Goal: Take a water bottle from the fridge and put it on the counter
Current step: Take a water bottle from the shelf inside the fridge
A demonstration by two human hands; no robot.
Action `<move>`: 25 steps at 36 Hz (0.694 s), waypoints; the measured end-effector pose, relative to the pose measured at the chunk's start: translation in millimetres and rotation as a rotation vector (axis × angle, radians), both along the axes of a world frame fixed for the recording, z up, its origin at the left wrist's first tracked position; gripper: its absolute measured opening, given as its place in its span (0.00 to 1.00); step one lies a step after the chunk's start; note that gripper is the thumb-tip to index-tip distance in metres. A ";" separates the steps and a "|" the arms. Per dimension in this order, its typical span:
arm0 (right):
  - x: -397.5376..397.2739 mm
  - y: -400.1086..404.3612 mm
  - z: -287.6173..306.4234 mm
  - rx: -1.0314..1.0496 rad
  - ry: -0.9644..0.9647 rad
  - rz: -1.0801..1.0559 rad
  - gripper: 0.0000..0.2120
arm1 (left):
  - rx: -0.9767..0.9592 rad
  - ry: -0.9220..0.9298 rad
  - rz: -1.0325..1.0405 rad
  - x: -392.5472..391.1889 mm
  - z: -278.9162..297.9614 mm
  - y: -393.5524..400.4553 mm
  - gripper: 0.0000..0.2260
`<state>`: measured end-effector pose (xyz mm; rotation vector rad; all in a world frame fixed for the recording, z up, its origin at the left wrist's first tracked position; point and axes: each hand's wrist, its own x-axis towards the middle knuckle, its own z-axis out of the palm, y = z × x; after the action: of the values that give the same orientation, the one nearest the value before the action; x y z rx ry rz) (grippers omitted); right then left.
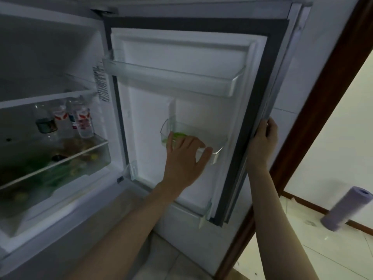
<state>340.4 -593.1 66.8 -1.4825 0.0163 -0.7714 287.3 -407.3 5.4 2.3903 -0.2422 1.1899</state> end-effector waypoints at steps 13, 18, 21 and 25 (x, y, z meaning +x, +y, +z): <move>34.4 1.7 -136.6 -0.225 0.136 0.005 0.17 | -0.309 0.052 -0.181 4.1 -40.9 23.7 0.20; -33.4 66.4 -227.7 -0.647 0.142 0.324 0.21 | -0.545 0.299 0.135 -24.7 -102.2 111.3 0.20; -45.1 116.7 -233.5 -0.914 -0.062 0.473 0.15 | -0.698 0.410 0.324 -28.0 -118.5 177.8 0.19; 0.4 204.3 -204.7 -1.252 -0.041 0.639 0.11 | -0.826 0.443 0.523 -22.4 -110.5 270.3 0.15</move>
<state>340.8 -388.8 -138.0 -2.4270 -1.0911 -0.2213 264.9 -137.0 -105.1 1.9030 0.8883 0.6925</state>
